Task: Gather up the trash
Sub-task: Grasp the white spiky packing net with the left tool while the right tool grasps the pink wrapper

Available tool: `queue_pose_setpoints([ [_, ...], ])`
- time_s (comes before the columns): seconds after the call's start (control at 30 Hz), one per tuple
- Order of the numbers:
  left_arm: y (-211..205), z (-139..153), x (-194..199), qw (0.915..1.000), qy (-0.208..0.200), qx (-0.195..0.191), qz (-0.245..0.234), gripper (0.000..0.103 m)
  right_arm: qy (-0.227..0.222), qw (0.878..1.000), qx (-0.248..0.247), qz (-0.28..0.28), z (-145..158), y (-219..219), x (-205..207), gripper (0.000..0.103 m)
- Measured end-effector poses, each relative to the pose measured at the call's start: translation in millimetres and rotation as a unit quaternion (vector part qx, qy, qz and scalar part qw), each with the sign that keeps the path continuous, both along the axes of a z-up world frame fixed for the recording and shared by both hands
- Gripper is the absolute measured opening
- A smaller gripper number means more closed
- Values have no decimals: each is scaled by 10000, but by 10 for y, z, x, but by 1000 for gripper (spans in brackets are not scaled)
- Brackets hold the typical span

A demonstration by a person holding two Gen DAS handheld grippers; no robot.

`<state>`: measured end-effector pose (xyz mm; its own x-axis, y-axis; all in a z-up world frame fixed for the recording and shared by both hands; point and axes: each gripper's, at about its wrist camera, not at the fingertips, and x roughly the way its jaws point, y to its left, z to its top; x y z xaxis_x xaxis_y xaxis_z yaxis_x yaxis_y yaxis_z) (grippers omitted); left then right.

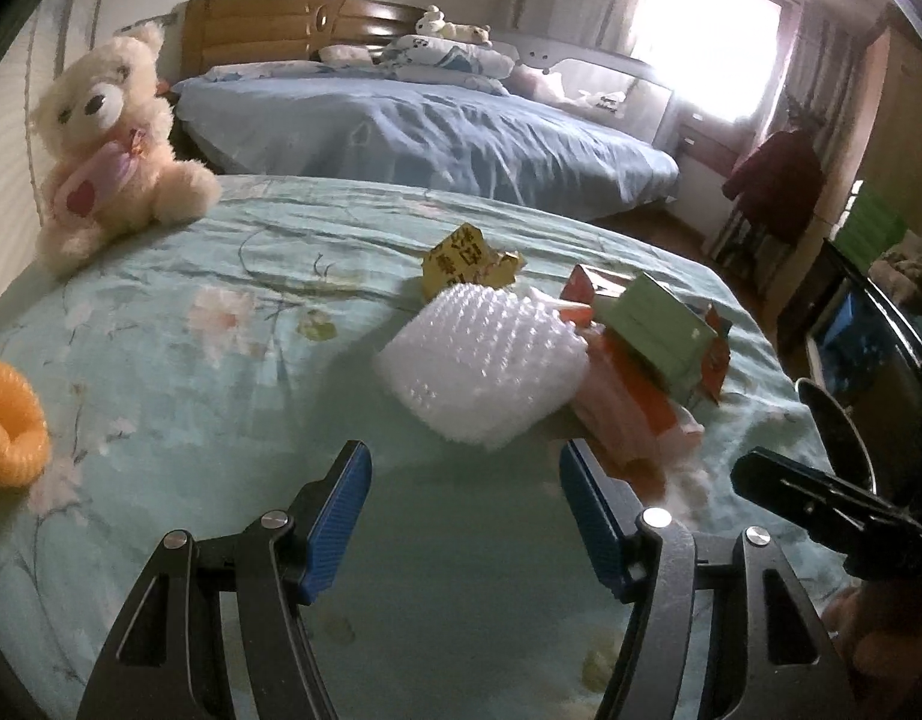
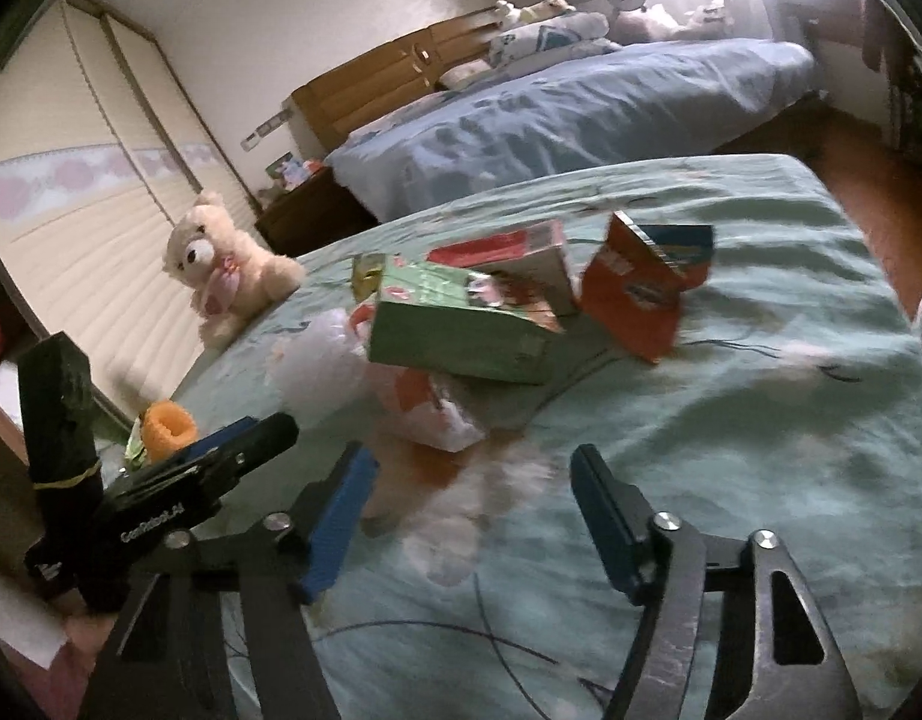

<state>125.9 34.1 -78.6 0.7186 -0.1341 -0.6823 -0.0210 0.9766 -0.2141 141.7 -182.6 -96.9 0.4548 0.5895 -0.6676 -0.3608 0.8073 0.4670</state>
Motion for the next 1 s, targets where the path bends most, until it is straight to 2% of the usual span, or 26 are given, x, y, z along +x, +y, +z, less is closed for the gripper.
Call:
queue_pose_setpoints([
  [0.2,-13,-46,161,9998,-5,-6,-191,59,113,9999,56,90,-56,89,116,57],
  [0.3,-33,-76,231,9995,52,-79,-307,48,103,9998,40,160,-51,176,161,56],
  [0.37,-36,-107,281,9992,112,-126,-366,32,120,9997,48,207,-65,212,188,52],
  [0.4,-31,-131,315,9989,168,-168,-397,29,128,9997,43,220,-73,227,195,47],
  [0.47,-23,-142,336,9987,215,-216,-406,17,164,9995,40,255,-100,270,216,33],
  [0.5,-20,-147,342,9986,221,-241,-420,16,178,9995,50,266,-109,282,218,20],
  [0.53,-11,-143,341,9985,192,-255,-439,11,193,9994,72,279,-117,287,215,15],
  [0.63,-23,-106,285,9989,66,-170,-437,9,138,9994,107,300,-93,264,160,7],
  [1.0,-174,-31,-64,9982,-30,-279,-534,8,-9,9992,224,329,67,51,-169,5],
])
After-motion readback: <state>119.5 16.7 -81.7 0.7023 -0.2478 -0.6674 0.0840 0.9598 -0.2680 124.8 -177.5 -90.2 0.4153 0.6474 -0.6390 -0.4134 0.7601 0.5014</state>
